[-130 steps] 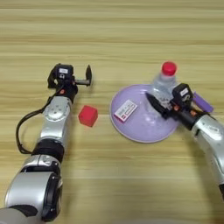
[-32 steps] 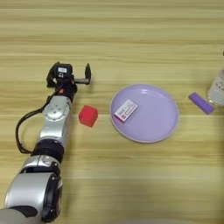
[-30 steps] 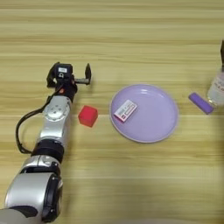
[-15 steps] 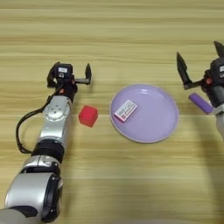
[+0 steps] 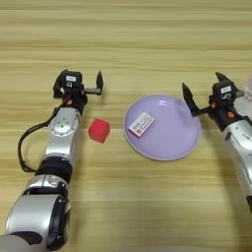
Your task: Move the objects on the table
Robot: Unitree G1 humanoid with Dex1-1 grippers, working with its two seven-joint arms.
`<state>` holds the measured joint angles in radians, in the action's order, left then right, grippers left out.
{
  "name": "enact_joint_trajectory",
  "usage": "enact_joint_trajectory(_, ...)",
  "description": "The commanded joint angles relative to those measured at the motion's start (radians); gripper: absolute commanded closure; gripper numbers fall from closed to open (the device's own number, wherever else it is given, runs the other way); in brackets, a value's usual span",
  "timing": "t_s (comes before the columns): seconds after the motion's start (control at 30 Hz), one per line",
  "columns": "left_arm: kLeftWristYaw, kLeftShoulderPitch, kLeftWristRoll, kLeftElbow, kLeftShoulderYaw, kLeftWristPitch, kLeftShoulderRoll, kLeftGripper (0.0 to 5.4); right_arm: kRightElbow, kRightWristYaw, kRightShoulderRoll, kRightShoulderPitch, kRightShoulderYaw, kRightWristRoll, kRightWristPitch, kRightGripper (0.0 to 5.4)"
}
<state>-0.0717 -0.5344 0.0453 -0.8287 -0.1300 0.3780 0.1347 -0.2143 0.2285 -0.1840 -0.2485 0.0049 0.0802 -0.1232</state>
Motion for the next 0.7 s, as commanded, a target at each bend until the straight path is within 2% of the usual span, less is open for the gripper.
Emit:
enact_joint_trajectory(0.03, -0.009, 0.01, -0.011, 0.018, 0.014, 0.008, 0.003, 0.0, -0.061, 0.011, 0.004, -0.033, -0.014, 0.002, -0.043, 0.03)
enact_joint_trajectory(0.17, -0.018, 0.02, -0.007, 0.04, 0.019, 0.002, 0.003, 0.0, -0.08, 0.012, 0.014, -0.038, -0.012, 0.0, -0.067, 0.03)
enact_joint_trajectory(0.27, -0.045, 0.063, 0.016, 0.125, 0.023, -0.029, -0.001, 0.0, -0.093, 0.01, 0.018, -0.042, -0.01, -0.005, -0.074, 0.03)
enact_joint_trajectory(0.47, -0.096, 0.24, 0.037, 0.455, 0.062, -0.143, -0.01, 0.0, -0.113, 0.006, 0.021, -0.056, -0.017, -0.007, -0.079, 0.03)
enact_joint_trajectory(0.6, -0.119, 0.361, 0.04, 0.664, 0.081, -0.235, 0.015, 0.0, -0.124, 0.001, 0.025, -0.062, -0.017, -0.01, -0.082, 0.03)
enact_joint_trajectory(0.7, -0.136, 0.437, 0.045, 0.764, 0.082, -0.295, 0.031, 0.0, -0.133, -0.002, 0.027, -0.067, -0.019, -0.011, -0.085, 0.03)
